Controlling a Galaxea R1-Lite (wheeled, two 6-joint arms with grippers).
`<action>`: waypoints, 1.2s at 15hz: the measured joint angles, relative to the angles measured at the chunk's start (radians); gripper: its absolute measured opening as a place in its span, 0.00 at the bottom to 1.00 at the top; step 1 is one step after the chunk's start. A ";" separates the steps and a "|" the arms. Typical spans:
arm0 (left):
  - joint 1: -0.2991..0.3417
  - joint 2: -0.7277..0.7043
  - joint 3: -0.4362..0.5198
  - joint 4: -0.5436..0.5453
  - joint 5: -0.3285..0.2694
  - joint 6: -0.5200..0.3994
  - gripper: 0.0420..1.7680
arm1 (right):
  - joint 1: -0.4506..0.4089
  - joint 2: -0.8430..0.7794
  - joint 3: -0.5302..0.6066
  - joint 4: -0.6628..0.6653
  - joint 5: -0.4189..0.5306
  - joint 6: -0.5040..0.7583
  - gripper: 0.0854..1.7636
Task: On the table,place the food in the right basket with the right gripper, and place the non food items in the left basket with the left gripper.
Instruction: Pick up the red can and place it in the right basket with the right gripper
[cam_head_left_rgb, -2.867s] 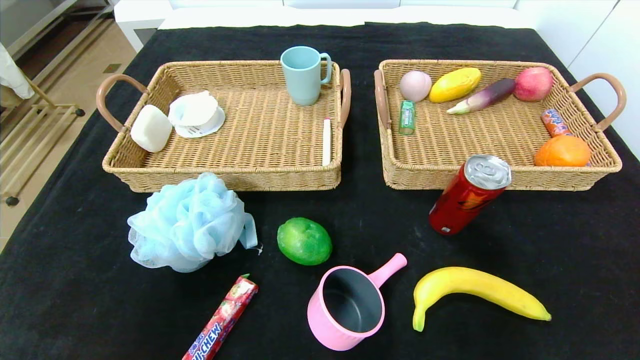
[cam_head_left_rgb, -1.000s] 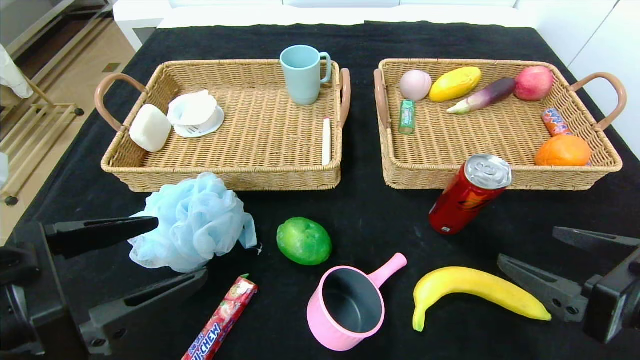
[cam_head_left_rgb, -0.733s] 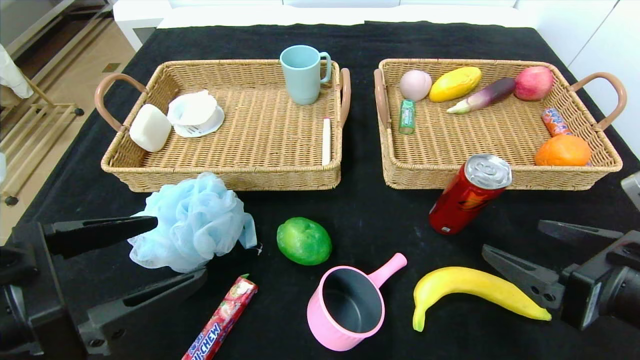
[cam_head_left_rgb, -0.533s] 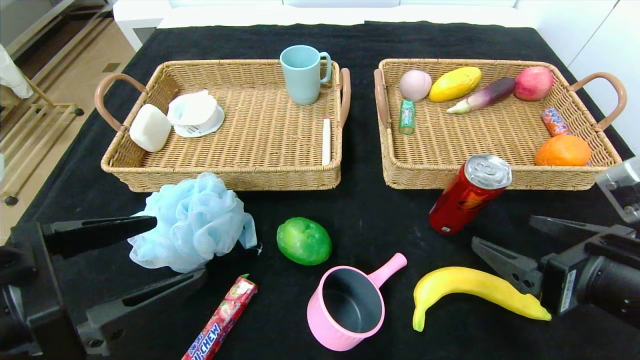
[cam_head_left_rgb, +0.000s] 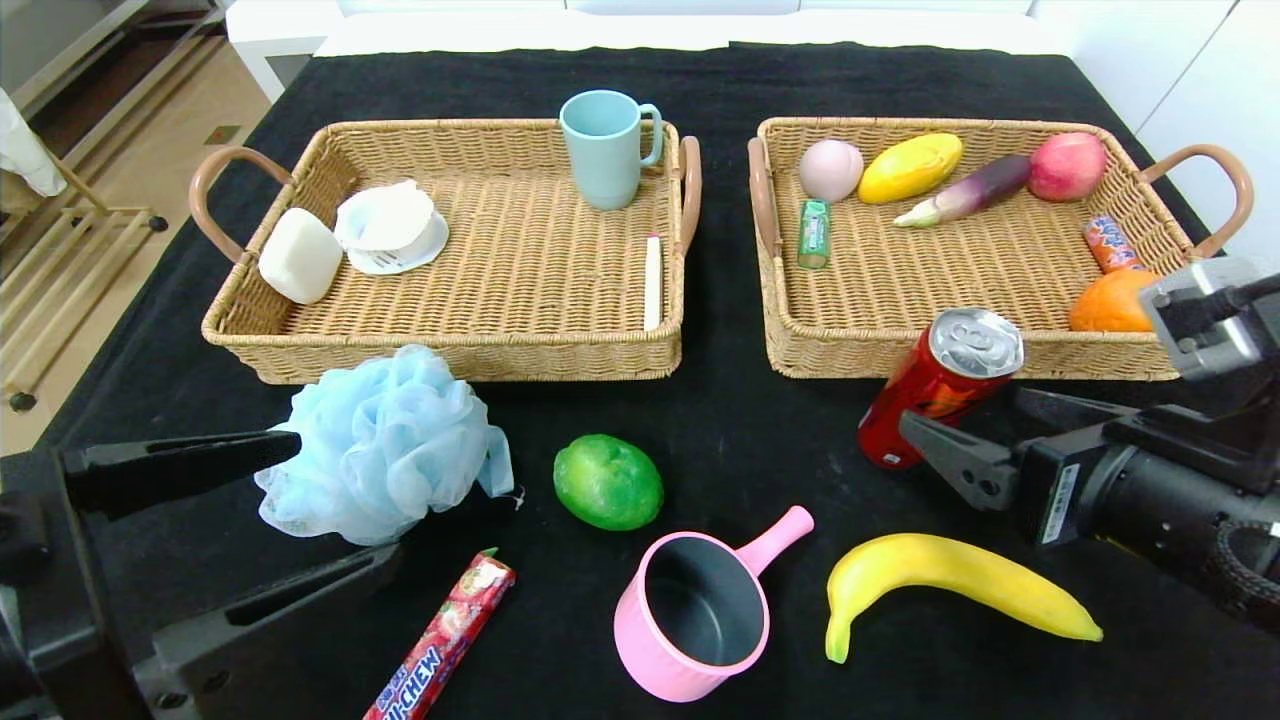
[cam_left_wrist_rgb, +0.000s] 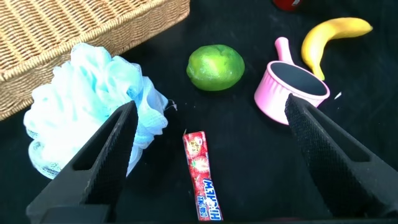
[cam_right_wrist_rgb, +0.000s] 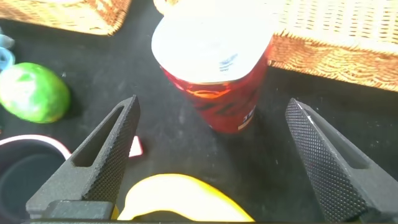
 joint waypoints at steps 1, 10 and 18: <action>0.000 -0.002 0.000 0.000 0.000 0.001 0.97 | 0.000 0.014 -0.001 -0.005 -0.001 0.000 0.97; 0.001 -0.023 -0.004 0.000 0.001 0.002 0.97 | -0.005 0.118 -0.049 -0.071 -0.032 -0.006 0.97; 0.001 -0.026 -0.003 0.000 0.000 0.010 0.97 | -0.007 0.157 -0.062 -0.099 -0.038 -0.007 0.78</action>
